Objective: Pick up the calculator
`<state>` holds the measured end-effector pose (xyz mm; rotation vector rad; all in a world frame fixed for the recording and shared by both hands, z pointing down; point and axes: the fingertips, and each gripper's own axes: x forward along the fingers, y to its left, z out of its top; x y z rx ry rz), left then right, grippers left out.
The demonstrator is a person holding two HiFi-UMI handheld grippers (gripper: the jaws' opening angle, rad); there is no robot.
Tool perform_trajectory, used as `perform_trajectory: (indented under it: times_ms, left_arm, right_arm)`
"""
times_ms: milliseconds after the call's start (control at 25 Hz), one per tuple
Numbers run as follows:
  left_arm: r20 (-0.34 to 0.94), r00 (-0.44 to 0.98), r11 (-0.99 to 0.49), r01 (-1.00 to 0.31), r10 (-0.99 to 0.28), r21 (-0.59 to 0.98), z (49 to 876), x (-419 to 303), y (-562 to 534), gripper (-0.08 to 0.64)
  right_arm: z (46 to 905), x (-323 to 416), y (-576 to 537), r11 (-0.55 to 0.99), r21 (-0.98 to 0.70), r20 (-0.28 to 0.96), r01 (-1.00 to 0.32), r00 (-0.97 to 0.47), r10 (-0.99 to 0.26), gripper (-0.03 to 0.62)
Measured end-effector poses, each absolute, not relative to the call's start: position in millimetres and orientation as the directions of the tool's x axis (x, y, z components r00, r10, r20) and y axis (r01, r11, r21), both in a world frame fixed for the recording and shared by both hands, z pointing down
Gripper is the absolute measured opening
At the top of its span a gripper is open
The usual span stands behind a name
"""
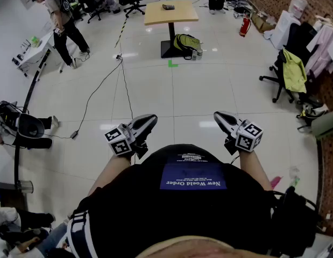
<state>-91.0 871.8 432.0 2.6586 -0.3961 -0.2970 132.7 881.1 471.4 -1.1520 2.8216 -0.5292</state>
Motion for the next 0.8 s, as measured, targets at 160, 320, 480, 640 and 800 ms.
perform_trajectory:
  times_ms: [160, 320, 480, 640, 800]
  left_arm:
    - [-0.139, 0.941, -0.859, -0.214, -0.310, 0.464, 438.5, -64.3, 875.1, 0.007]
    - [-0.127, 0.942, -0.852, -0.215, -0.309, 0.478, 443.6, -56.0, 870.6, 0.008]
    - [-0.124, 0.941, -0.843, -0.216, -0.314, 0.493, 446.1, -55.9, 847.8, 0.008]
    - [-0.150, 0.944, -0.845, -0.182, -0.293, 0.503, 450.0, -69.1, 812.7, 0.008]
    - [-0.194, 0.943, -0.843, -0.133, -0.269, 0.521, 447.5, -103.0, 757.0, 0.008]
  right_arm:
    - [484.9, 158.1, 882.5, 0.651, -0.359, 0.085, -0.669, -0.718, -0.691, -0.015]
    - [495.7, 167.1, 876.1, 0.639, -0.388, 0.090, -0.664, -0.718, -0.690, -0.015]
    - [499.0, 168.1, 857.9, 0.636, -0.398, 0.098, -0.662, -0.720, -0.688, -0.015]
    - [498.1, 152.8, 827.5, 0.625, -0.387, 0.118, -0.678, -0.709, -0.695, -0.015]
    - [482.9, 121.2, 776.8, 0.610, -0.355, 0.119, -0.708, -0.682, -0.722, -0.015]
